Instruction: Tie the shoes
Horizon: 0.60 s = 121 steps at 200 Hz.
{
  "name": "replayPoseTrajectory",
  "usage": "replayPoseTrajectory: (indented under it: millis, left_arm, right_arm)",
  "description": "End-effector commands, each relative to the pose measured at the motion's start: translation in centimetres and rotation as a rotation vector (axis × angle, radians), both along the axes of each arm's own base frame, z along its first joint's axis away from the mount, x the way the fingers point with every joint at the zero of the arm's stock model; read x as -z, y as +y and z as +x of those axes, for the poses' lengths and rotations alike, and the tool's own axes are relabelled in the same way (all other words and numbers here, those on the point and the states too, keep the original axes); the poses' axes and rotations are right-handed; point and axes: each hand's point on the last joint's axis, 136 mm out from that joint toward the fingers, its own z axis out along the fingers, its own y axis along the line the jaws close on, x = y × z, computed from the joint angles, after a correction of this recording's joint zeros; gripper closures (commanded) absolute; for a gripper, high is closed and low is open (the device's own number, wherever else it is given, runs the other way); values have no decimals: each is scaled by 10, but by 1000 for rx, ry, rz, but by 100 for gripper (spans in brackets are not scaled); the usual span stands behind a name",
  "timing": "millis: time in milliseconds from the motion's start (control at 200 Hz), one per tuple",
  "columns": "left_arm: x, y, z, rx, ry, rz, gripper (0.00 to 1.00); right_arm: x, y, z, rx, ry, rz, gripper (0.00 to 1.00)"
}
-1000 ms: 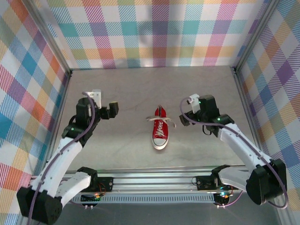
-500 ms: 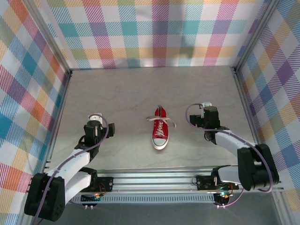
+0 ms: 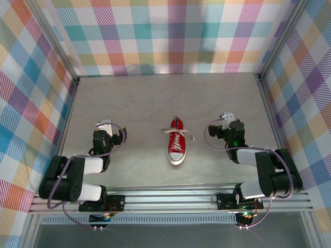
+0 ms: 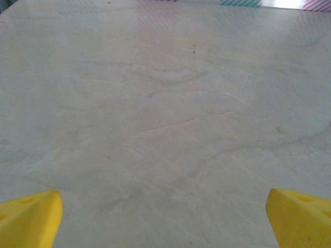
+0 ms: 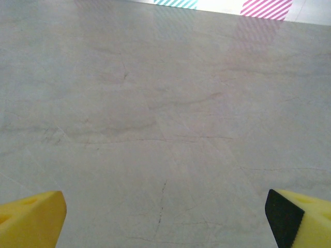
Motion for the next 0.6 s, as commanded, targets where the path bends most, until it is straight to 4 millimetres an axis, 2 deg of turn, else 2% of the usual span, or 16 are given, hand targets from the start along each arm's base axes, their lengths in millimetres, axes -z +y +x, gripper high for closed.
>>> replayPoseTrajectory:
  millis: [0, 110, 280, 350, 600]
  left_arm:
    - [-27, -10, 23, 73, -118, 4, 0]
    - [-15, -13, 30, 97, -82, 5, 0]
    - [-3, -16, 46, 109, 3, 5, 0]
    - [-1, -5, 49, 49, 20, -13, 0]
    - [-1, -4, 48, 46, 19, -13, 0]
  right_arm:
    - [-19, -3, 12, -22, -81, 42, 1]
    - [-2, -14, 20, 17, -39, 117, 1]
    - [0, -25, 26, 42, 3, 168, 1]
    - [-1, -25, 27, 42, 1, 167, 1]
    - [-1, -25, 26, 42, 2, 167, 1]
